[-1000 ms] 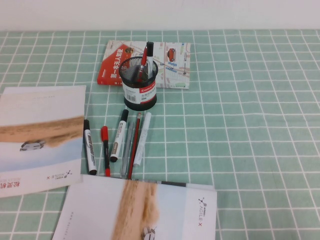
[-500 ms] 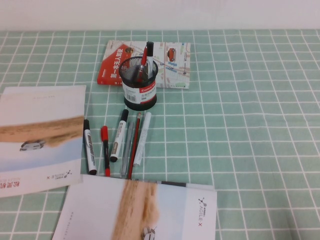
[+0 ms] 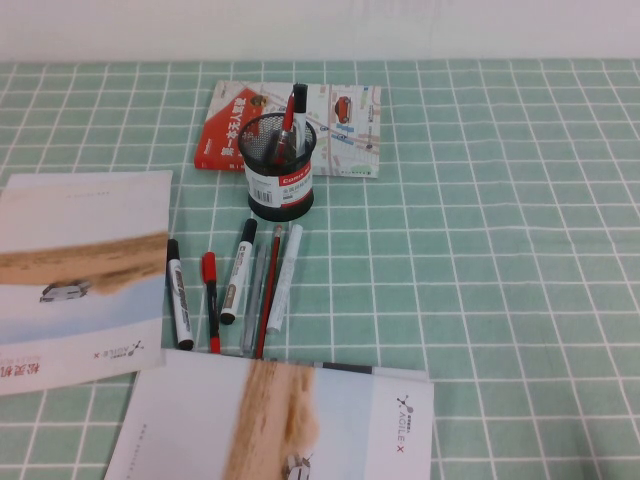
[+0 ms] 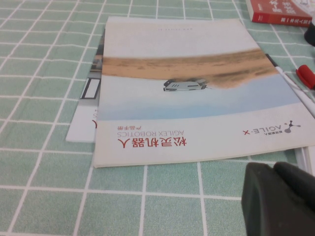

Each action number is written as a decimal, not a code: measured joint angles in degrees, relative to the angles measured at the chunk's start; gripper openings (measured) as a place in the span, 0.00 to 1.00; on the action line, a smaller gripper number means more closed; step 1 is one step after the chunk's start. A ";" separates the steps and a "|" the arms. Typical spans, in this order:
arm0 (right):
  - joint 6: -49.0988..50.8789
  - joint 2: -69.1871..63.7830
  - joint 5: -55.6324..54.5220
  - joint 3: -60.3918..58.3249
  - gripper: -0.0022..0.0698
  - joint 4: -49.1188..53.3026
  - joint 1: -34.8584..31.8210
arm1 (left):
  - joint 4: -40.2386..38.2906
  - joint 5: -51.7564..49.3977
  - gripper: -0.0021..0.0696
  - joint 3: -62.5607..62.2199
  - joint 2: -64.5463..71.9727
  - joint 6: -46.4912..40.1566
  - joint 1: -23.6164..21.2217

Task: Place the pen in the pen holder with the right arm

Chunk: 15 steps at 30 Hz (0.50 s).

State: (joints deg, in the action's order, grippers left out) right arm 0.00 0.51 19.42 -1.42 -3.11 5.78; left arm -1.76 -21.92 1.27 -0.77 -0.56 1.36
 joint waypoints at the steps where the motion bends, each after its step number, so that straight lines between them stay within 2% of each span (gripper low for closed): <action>1: 0.00 0.00 0.02 0.00 0.00 -0.15 0.00 | 0.00 0.00 0.02 0.00 0.00 0.00 0.00; 15: -0.81 0.00 0.27 0.00 0.00 -0.86 0.00 | 0.00 0.00 0.02 0.00 0.00 0.00 0.00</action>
State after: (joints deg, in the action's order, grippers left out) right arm -0.81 0.51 19.69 -1.42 -3.97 5.78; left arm -1.76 -21.92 1.27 -0.77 -0.56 1.36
